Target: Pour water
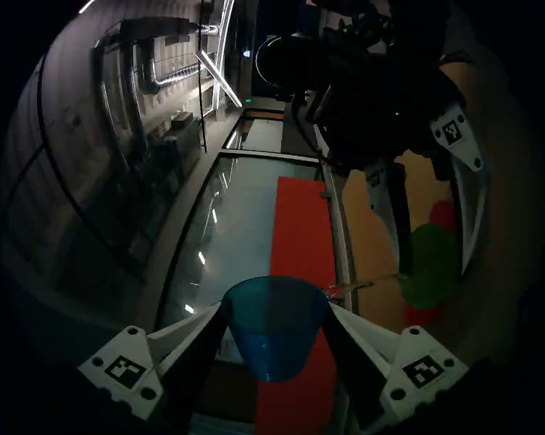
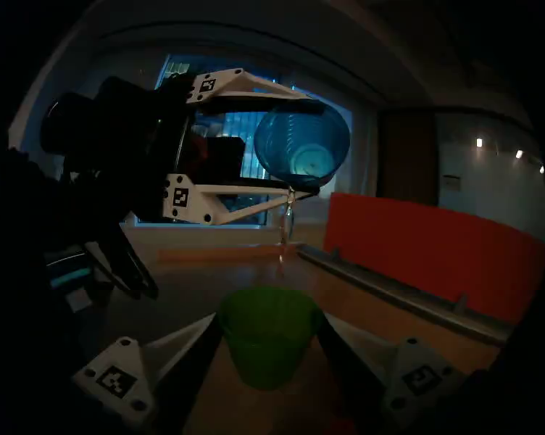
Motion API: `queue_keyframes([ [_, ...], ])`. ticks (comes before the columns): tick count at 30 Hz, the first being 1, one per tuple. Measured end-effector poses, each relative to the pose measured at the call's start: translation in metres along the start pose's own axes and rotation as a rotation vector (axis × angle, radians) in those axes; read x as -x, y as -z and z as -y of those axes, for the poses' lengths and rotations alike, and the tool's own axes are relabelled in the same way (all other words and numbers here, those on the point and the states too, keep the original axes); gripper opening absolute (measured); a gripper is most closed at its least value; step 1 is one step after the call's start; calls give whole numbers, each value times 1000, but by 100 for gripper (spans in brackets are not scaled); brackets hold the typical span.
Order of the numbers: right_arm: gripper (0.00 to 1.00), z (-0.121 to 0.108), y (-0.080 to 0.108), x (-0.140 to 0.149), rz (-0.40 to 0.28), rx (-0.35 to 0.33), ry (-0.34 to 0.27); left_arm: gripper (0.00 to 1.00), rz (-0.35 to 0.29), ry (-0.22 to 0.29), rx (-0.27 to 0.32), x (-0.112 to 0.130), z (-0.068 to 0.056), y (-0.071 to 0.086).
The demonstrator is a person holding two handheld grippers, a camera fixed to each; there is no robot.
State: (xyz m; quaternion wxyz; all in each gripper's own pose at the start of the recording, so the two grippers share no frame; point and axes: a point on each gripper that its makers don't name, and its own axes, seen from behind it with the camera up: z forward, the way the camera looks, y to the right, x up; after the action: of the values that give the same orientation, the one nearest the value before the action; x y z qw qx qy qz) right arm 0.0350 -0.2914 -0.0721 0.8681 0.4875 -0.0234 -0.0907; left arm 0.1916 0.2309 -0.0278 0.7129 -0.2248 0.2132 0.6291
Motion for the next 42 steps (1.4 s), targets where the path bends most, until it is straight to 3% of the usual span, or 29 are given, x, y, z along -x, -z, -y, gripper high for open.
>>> queue_keyframes([
  [18, 100, -1, 0, -1, -5, 6, 2, 87, -13, -72, 3, -15, 1, 10],
  [30, 100, 0, 1, -2, -8, 11, 2, 87, -17, -166, -9, -25, -1, 14],
  [42, 100, -2, 3, -1, -12, 17, -3, 87, -28, -182, -14, -30, -3, 11],
])
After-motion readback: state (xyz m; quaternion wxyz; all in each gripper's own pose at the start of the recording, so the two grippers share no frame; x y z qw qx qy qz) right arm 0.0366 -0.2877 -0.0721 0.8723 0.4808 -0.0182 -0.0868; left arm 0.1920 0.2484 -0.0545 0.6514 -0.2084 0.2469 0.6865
